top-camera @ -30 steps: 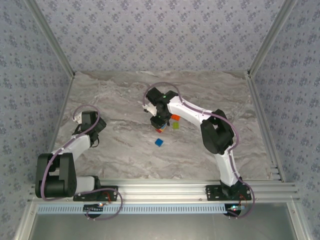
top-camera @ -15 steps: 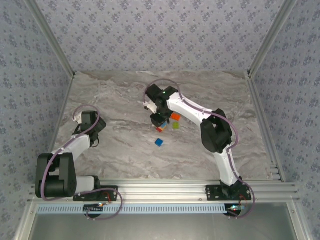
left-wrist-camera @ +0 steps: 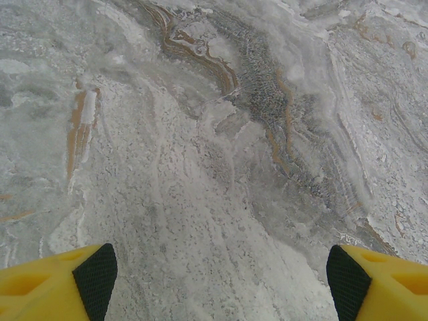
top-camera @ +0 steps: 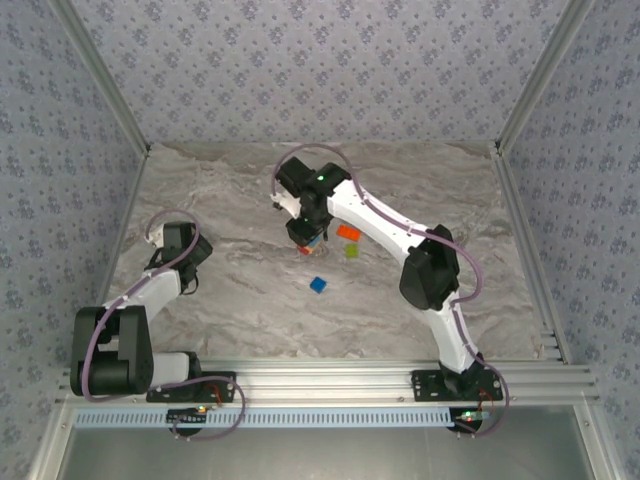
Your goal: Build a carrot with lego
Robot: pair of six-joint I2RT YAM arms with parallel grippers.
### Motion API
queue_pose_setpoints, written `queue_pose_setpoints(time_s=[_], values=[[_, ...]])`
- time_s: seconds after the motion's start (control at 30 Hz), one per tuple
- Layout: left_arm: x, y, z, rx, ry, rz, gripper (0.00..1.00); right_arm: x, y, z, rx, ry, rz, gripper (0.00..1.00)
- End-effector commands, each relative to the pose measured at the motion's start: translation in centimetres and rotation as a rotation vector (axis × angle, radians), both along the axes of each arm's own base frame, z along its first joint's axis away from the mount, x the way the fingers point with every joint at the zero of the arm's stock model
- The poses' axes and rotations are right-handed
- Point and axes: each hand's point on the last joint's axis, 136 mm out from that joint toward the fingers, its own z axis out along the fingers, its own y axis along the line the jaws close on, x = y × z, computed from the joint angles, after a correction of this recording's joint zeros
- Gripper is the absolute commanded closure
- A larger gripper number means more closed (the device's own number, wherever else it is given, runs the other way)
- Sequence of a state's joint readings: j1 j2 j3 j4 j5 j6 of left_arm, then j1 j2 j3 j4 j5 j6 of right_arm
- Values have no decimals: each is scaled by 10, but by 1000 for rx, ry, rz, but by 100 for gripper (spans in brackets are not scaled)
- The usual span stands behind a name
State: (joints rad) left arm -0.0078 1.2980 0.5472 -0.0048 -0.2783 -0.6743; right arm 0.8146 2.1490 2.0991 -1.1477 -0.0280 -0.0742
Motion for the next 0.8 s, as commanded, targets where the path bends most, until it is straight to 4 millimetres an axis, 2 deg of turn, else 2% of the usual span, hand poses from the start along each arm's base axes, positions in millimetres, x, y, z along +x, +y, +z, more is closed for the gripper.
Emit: queue_pose_setpoints(time_s=[0.0,0.13,0.27,0.6,0.77], values=[[6,2,9,22,-5,4,16,-10,2,-27,-72,30,-17,70],[5,2,8,22,-3,2,16,-12,8,-43,-94,22,-24,70],[6,2,9,21,-4,3,16,-12,5,-55,-106,20,-45,70],[5,2,8,23,-3,4,16,-16,2,-74,-104,28,-61,69],[5,2,9,22,-5,4,16,-19,0,-80,-102,33,-65,64]])
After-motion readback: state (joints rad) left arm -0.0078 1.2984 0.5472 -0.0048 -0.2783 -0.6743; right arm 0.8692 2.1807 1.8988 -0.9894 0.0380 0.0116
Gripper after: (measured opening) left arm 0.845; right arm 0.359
